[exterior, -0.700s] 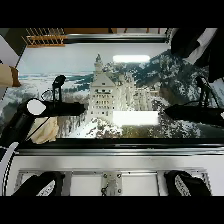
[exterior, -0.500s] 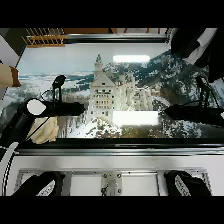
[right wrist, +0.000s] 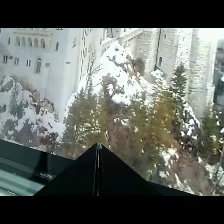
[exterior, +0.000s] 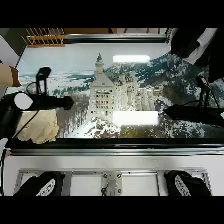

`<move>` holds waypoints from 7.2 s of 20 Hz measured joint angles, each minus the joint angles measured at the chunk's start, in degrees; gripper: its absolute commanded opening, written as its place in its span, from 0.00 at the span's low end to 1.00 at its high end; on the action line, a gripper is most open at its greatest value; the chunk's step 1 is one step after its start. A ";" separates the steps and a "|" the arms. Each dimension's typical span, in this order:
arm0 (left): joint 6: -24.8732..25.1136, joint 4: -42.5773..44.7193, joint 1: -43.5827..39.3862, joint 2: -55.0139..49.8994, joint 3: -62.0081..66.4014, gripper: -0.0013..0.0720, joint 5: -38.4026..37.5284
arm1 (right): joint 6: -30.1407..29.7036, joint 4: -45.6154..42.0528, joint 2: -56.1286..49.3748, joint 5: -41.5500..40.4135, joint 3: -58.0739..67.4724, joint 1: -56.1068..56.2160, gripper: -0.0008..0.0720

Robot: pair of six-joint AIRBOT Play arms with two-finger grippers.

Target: Fold the clothes and pants, and hang the long-sleeved shirts on hangers.

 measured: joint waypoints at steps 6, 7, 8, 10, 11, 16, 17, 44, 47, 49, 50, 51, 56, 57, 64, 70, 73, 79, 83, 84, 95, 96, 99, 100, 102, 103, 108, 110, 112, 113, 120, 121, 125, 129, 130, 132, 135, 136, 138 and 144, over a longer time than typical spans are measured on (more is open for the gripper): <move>-5.11 17.64 10.88 -2.54 -6.49 0.99 -0.79 | 0.02 0.00 0.02 0.00 0.00 0.00 0.04; -5.44 18.93 12.11 -3.80 -7.89 0.99 -0.55 | 0.02 0.00 0.00 -0.02 0.00 0.00 0.04; -5.55 19.82 12.96 -5.16 -8.96 0.99 -0.31 | 0.02 0.00 0.00 -0.02 0.00 0.00 0.04; -6.03 21.11 14.12 -8.57 -10.21 0.45 -0.42 | 0.02 0.00 0.00 0.00 0.00 0.00 0.04; -6.23 21.51 14.43 -9.99 -10.16 0.09 -0.94 | 0.02 0.00 0.00 0.00 0.00 0.00 0.04; -6.32 18.45 12.09 -11.63 -3.76 0.03 -7.17 | 0.02 0.00 0.00 -0.02 0.00 0.00 0.04; -6.08 15.91 10.01 -10.47 -1.53 0.03 -8.13 | 0.02 0.00 0.00 -0.02 0.00 0.00 0.04; -15.30 -14.43 0.28 -20.02 -0.90 0.88 4.90 | 0.02 9.33 0.00 -0.44 0.00 0.00 0.04; -13.00 -21.00 1.09 -23.85 -2.89 0.88 7.85 | 0.02 9.33 0.00 -0.44 0.00 0.00 0.04; -11.28 -24.83 0.52 -25.94 -3.43 0.88 9.51 | 0.02 9.33 0.00 -0.44 0.00 0.00 0.04; -10.58 -26.18 0.02 -26.73 -3.56 0.86 10.38 | 0.02 9.31 -0.04 -0.48 0.00 0.00 0.04; -10.10 -27.23 -0.50 -27.30 -3.67 0.85 11.30 | 0.02 9.22 -0.09 -0.66 0.00 0.00 0.04; -8.66 -29.27 -2.27 -28.33 -2.14 0.03 14.08 | 0.13 7.61 -2.03 -2.25 0.00 -0.11 0.04; -8.37 -29.49 -2.29 -28.41 -1.29 0.03 14.01 | 0.74 6.64 -3.02 -3.10 0.00 -0.24 0.04; -4.96 -27.36 1.29 -28.52 6.54 0.03 7.52 | 9.18 -4.81 -17.29 -7.69 0.04 -6.03 0.81; -4.35 -25.64 2.97 -28.50 8.13 0.03 4.83 | 7.96 0.22 -33.64 -13.18 0.04 -6.56 0.81; -4.33 -25.42 3.13 -28.50 8.31 0.03 4.57 | 4.66 6.78 -38.07 -16.41 0.17 -3.50 0.48; -4.17 -25.18 4.74 -24.41 9.90 0.03 5.01 | -1.29 9.77 -37.24 -17.68 5.53 -1.01 0.03; -3.72 -25.11 8.70 -13.14 19.19 0.03 4.42 | -3.21 8.41 -27.61 -10.84 18.25 -2.82 0.03; -3.61 -25.14 9.53 -9.57 21.90 0.03 4.00 | -3.63 8.24 -24.17 -8.85 21.92 -3.17 0.03; -4.90 -18.08 11.91 21.86 31.74 0.03 -2.38 | 2.89 2.82 4.20 -3.34 33.46 -3.87 0.03; -5.51 -16.79 11.93 22.64 31.80 0.03 -3.52 | 5.05 1.81 4.85 -2.05 33.53 -3.87 0.03; -6.99 -14.64 11.93 21.49 31.89 0.03 -8.17 | 10.97 -0.17 4.94 5.60 32.39 -3.87 0.03; -7.13 -14.43 11.93 19.80 31.85 0.03 -10.25 | 12.74 -0.57 4.63 8.70 31.10 -3.85 0.03; -7.45 -13.97 11.89 15.54 30.69 0.03 -13.03 | 15.43 -1.07 3.98 13.35 26.93 -3.56 0.03; -7.67 -13.75 11.63 12.94 29.35 0.03 -13.53 | 16.31 -1.27 3.65 14.84 24.24 -3.30 0.03; -7.41 -13.57 8.22 0.09 20.17 0.03 -8.48 | 17.20 -5.77 -1.29 8.09 11.67 -3.43 0.78; -7.32 -13.53 6.88 -4.22 16.70 0.03 -5.84 | 16.87 -8.13 -4.92 1.46 9.75 -4.92 0.84; -7.17 -13.29 6.10 -7.89 13.42 0.03 -3.98 | 16.59 -9.01 -8.39 -3.26 8.68 -6.38 0.84; -7.15 -13.22 5.90 -9.25 12.20 0.03 -3.21 | 16.57 -9.29 -9.55 -4.37 8.17 -6.54 0.82; -6.97 -13.25 5.38 -14.19 8.57 0.03 -0.98 | 25.73 -9.60 -12.48 -8.22 -3.56 9.01 0.81; -6.97 -13.27 5.38 -14.36 8.46 0.03 -0.83 | 29.24 -9.60 -12.96 -10.47 -5.77 12.81 0.81; -6.97 -13.29 5.38 -14.69 8.24 0.03 -0.72 | 41.72 -8.74 -17.75 -21.38 -10.80 27.10 0.81; -6.97 -13.27 5.38 -14.80 8.20 0.03 -0.70 | 46.47 -4.28 -24.79 -29.11 -11.13 34.42 0.81; -6.97 -13.27 5.38 -14.80 8.20 0.03 -0.68 | 47.06 -3.56 -26.34 -30.18 -10.69 35.43 0.81; -6.97 -13.27 5.38 -14.80 8.20 0.03 -0.68 | 47.54 -2.38 -28.48 -31.80 -9.70 36.65 0.81; -6.97 -13.25 5.38 -14.80 8.20 0.03 -0.66 | 48.17 -1.18 -30.69 -34.10 -8.33 37.97 0.73; -6.97 -13.25 5.38 -14.80 8.20 0.03 -0.59 | 48.19 -1.14 -31.21 -34.82 -7.98 38.29 0.43; -6.97 -13.25 5.38 -14.82 8.20 0.03 -0.55 | 48.33 -1.55 -32.37 -35.85 -7.32 38.84 0.06; -6.97 -13.20 5.77 -13.92 9.62 0.03 -0.70 | 38.60 -1.88 -30.80 -35.39 -2.36 37.81 0.03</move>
